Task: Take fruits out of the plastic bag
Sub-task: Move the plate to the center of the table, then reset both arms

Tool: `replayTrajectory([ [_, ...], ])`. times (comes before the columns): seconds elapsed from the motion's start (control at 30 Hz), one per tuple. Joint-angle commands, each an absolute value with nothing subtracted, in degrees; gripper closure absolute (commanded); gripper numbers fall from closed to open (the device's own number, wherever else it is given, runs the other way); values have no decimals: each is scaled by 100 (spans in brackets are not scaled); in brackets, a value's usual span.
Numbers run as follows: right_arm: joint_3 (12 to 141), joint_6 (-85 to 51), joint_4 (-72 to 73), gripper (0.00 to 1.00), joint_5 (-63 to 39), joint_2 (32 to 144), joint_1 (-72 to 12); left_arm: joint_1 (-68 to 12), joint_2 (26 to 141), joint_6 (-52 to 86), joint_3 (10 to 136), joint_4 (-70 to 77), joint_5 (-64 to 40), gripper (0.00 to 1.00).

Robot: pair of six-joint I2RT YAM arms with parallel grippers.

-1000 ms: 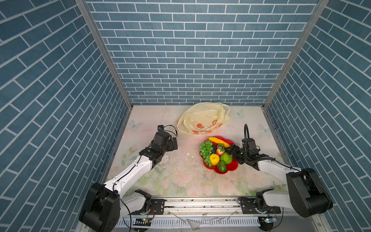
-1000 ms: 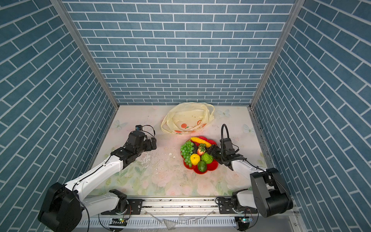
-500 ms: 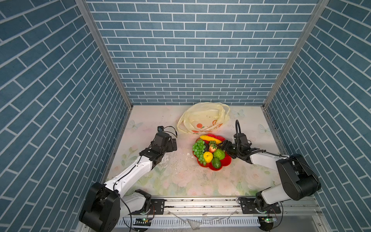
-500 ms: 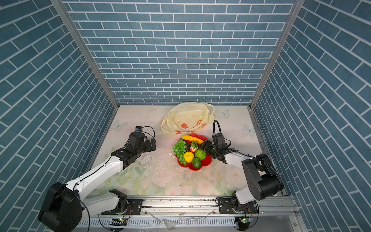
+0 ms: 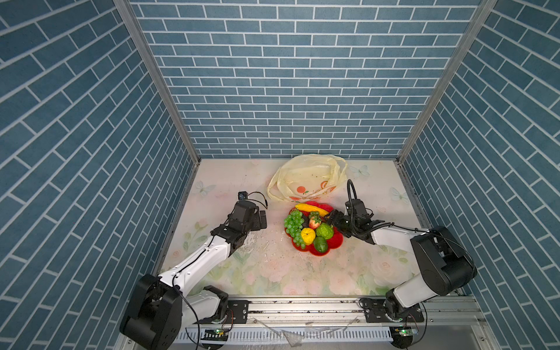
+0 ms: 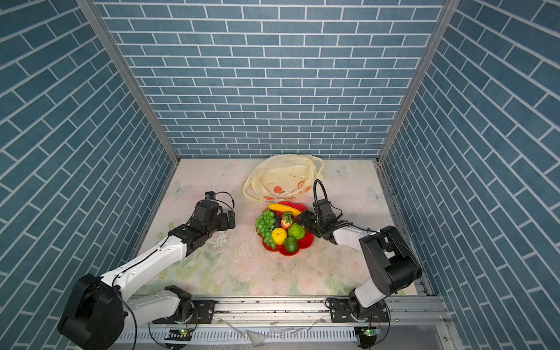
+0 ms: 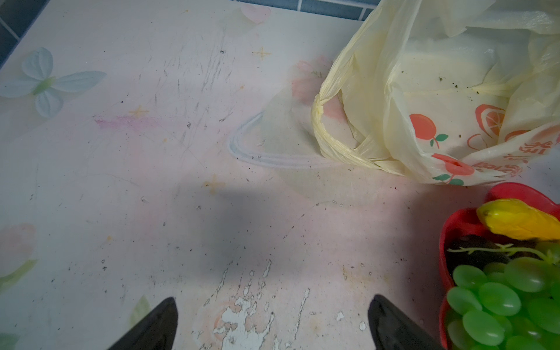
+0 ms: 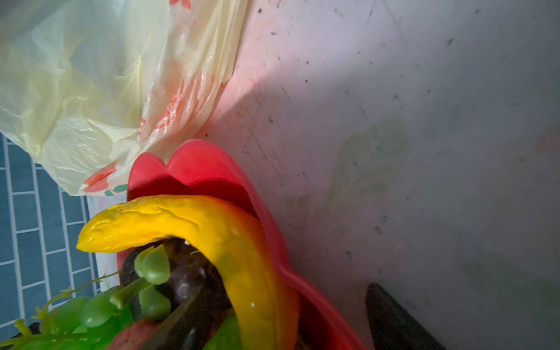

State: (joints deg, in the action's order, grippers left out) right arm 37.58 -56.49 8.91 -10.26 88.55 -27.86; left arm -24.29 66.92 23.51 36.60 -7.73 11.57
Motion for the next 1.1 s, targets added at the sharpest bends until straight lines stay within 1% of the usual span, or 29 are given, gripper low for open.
replayTrajectory([
  [0.0,3913,-5527,355,15,-558,8631,-2796,-2408,6673,2272,3550,-655,1232,1],
  [0.2,3918,-5184,-119,13,-192,8153,-2745,-2413,6658,2150,3549,-642,1250,1],
  [0.3,4048,-4766,-647,13,68,7708,-2708,-2408,6573,2040,3585,-777,1517,1],
  [0.47,4254,-3810,-1540,13,877,6823,-2522,-2408,6156,1894,3510,-1011,2671,1],
  [0.63,4067,-2922,-1792,10,1993,5920,-2097,-2408,5669,1745,3298,-961,4165,1],
  [0.7,3744,-2498,-1438,10,2377,5572,-1838,-2400,5566,1540,3148,-787,4603,1],
  [0.77,3266,-2055,-839,9,2736,5263,-1599,-2391,5515,1074,2848,-158,4873,1],
  [0.87,2634,-1390,116,7,3301,5235,-1411,-2322,5751,592,2739,429,5163,1],
  [0.9,2500,-1257,426,6,3581,5358,-1371,-2233,5924,455,2752,608,5155,1],
  [0.93,2555,-1253,377,5,3730,5453,-1327,-2114,6088,412,2777,698,5084,1],
  [0.97,2490,-1045,667,5,3781,5588,-1320,-1925,6262,360,2745,885,4922,1],
  [1.07,2154,-727,1857,3,3656,6055,-1229,-1565,6736,-99,2308,2231,4092,1],
])
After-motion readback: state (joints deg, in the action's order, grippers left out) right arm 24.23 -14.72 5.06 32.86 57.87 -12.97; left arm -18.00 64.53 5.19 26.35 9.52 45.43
